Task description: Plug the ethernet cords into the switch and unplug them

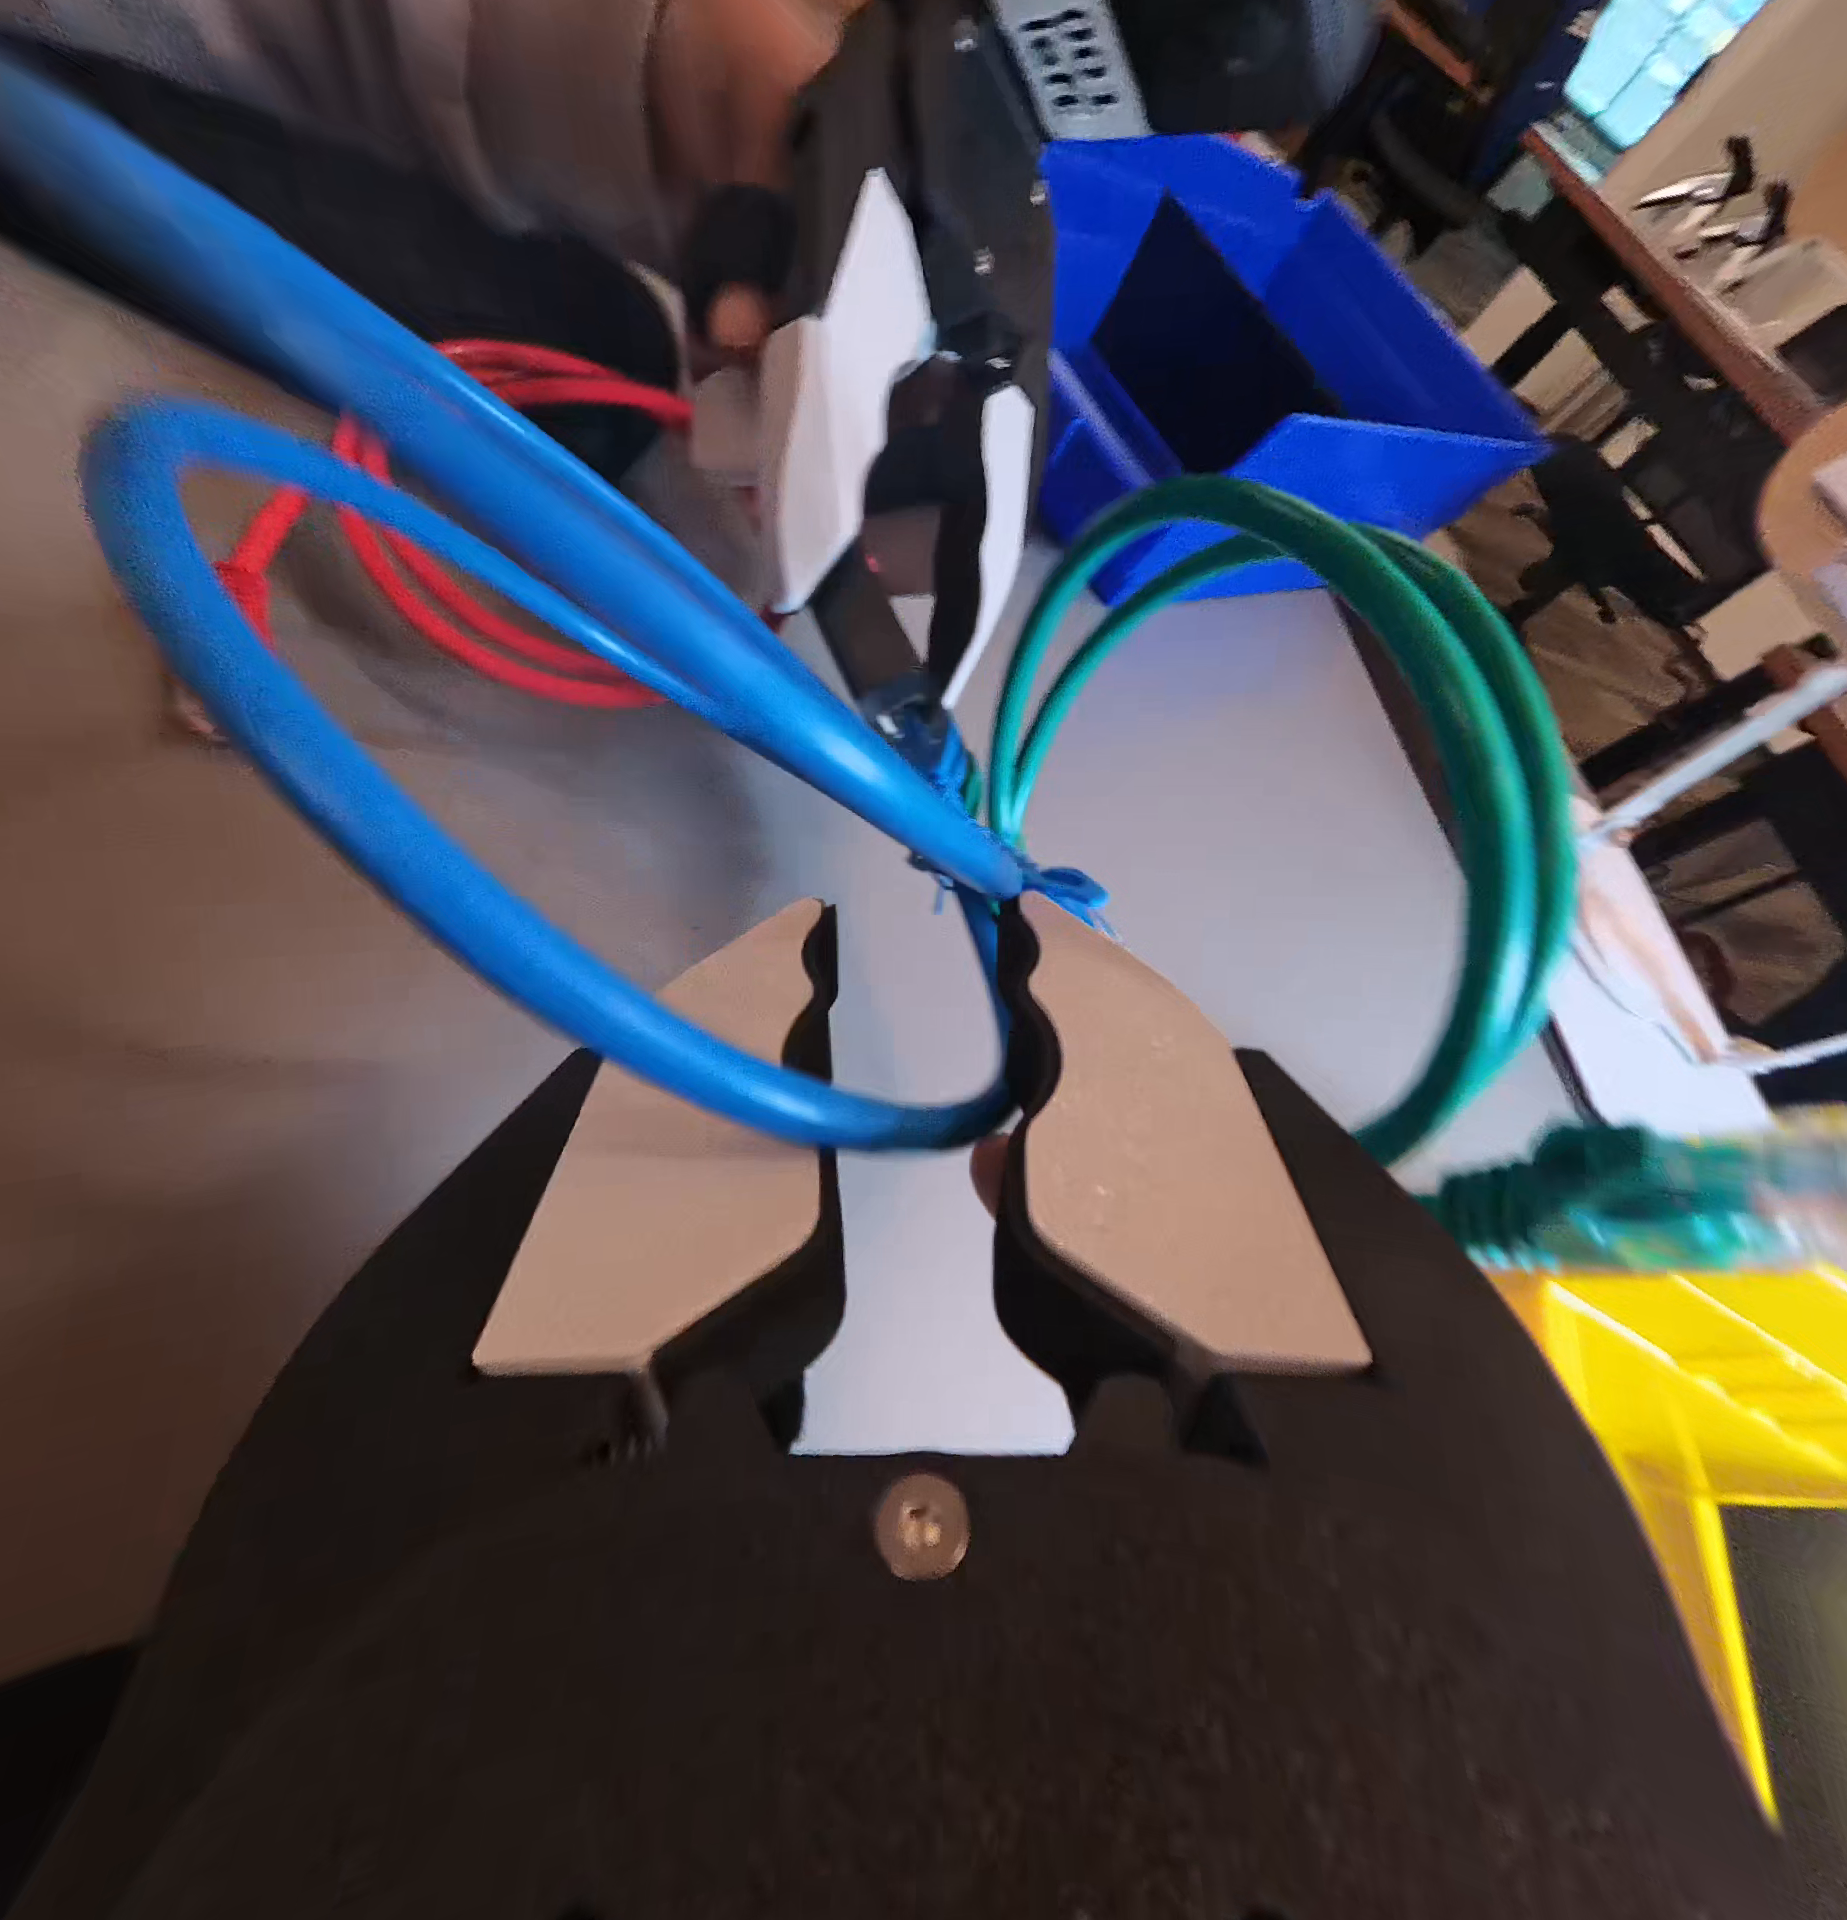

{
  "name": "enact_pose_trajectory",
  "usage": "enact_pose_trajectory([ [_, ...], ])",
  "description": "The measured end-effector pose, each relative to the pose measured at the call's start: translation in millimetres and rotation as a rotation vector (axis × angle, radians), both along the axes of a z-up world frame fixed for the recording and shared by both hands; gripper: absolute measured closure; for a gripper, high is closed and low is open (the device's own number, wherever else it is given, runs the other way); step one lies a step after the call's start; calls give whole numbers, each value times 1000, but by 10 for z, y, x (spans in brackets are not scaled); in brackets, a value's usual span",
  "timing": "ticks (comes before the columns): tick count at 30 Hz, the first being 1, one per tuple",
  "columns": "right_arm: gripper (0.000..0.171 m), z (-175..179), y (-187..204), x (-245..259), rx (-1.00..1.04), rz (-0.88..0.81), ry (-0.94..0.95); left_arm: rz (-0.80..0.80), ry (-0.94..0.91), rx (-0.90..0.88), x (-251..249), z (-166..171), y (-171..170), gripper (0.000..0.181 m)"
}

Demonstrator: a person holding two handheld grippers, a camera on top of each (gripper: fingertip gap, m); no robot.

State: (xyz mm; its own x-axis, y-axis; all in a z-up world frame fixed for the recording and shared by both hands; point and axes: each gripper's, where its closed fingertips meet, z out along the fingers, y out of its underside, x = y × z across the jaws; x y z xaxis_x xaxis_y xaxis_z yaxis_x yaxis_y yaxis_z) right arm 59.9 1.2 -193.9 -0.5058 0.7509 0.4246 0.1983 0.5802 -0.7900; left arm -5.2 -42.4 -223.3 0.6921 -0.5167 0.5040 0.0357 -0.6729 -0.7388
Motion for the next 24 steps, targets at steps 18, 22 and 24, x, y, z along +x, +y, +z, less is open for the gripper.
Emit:
enact_pose_trajectory([
  [18, 149, 89, -177, -228, -10, -38, 123, 40, -214, -8, 20, 210, 44, 123],
  [22, 143, -8, -93, -293, 189, -82, 142, 0, -141, -47, 135, 76, -2, 123],
  [24, 141, -101, -118, -287, 224, -76, 108, -23, -96, -59, 181, 18, -33, 123],
])
